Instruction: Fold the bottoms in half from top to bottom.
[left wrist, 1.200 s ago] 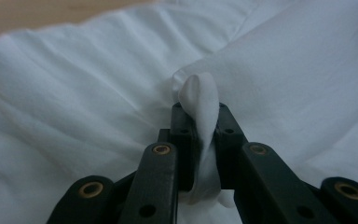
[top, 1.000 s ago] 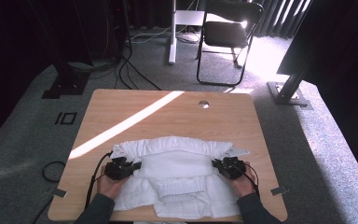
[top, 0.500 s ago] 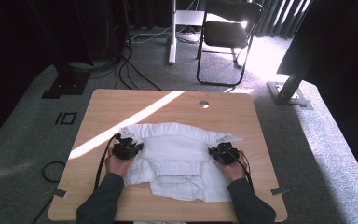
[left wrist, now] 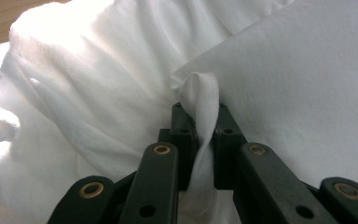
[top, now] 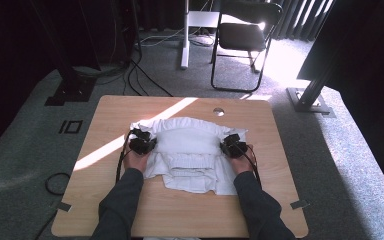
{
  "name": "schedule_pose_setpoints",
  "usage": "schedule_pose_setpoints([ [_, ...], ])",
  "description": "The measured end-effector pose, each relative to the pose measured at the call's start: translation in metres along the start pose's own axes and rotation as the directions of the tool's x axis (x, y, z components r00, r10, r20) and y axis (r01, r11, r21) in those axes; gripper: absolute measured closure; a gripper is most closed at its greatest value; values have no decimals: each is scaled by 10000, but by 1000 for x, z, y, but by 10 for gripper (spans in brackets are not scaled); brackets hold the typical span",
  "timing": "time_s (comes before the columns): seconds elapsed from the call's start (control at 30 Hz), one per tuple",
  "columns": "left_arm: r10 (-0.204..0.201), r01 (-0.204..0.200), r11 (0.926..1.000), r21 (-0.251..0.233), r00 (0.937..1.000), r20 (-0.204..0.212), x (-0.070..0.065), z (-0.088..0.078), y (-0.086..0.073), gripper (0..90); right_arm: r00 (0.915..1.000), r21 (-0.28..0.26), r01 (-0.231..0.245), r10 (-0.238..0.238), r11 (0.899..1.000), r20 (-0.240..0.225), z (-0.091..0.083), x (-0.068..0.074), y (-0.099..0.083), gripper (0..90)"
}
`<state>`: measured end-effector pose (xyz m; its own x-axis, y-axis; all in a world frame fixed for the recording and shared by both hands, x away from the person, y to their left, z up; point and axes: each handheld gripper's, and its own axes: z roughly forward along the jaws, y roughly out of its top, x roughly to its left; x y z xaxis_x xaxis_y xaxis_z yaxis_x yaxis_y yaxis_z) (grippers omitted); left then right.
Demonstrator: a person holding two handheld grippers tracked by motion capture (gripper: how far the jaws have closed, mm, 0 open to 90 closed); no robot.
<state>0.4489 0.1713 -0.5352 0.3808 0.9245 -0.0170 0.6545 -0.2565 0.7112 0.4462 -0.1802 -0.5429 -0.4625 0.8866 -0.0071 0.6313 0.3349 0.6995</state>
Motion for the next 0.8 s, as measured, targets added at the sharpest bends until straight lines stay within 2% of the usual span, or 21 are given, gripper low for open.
schedule_pose_setpoints([
  [0.1,-185,187,9993,-329,9998,63,3,-8,1,839,9999,30,3,-3,10000,-110,-2,-2,1,851],
  [0.17,-604,641,9928,-1015,9974,389,7,-24,5,851,9999,-215,-93,90,9997,-122,-9,-5,3,852],
  [0.23,-925,1076,9771,-1836,9917,891,11,-45,11,854,9992,-828,-349,330,9960,-238,-23,-10,8,852],
  [0.27,-925,1076,9771,-1836,9917,891,11,-45,11,855,9992,-828,-349,330,9960,-238,-23,-10,8,852],
  [0.3,-1054,1363,9591,-2480,9854,1338,15,-63,18,855,9988,-1152,-424,392,9924,-293,-32,-12,12,853],
  [0.33,-1133,1541,9494,-2737,9807,1593,16,-73,23,855,9993,-1761,-315,272,9839,-266,-49,-15,21,853],
  [0.43,-1092,1707,9294,-3273,9741,1982,16,-95,36,857,9999,-2612,-142,116,9652,-117,-76,-19,36,854],
  [0.53,-1138,1968,9032,-3815,9667,2292,22,-117,47,860,9998,-3342,-152,196,9424,99,-97,-26,46,858],
  [0.57,-1207,2163,8940,-3923,9596,2542,25,-122,49,861,9993,-3685,-281,359,9292,144,-105,-30,48,861],
  [0.6,-1246,2381,8832,-4042,9497,2872,29,-127,50,861,9981,-4081,-547,612,9113,28,-112,-35,49,863],
  [0.63,-1245,2511,8751,-4136,9429,3089,29,-133,51,861,9959,-4450,-891,870,8911,-252,-119,-39,49,867],
  [0.67,-1245,2511,8751,-4136,9429,3089,29,-133,51,861,9959,-4450,-891,870,8911,-252,-119,-39,49,867],
  [0.7,-972,2291,8733,-4299,9468,3069,24,-143,51,861,9931,-4725,-1176,1050,8735,-530,-125,-41,49,869],
  [0.73,-832,2147,8748,-4342,9497,3020,22,-147,50,861,9932,-4841,-1162,976,8673,-635,-133,-39,49,869],
  [0.77,-745,2055,8776,-4331,9510,3002,20,-151,48,860,9951,-4799,-991,843,8717,-525,-135,-37,48,869],
  [0.8,-749,2071,8785,-4306,9497,3041,19,-153,45,858,9957,-4736,-918,766,8759,-514,-137,-35,46,868],
])
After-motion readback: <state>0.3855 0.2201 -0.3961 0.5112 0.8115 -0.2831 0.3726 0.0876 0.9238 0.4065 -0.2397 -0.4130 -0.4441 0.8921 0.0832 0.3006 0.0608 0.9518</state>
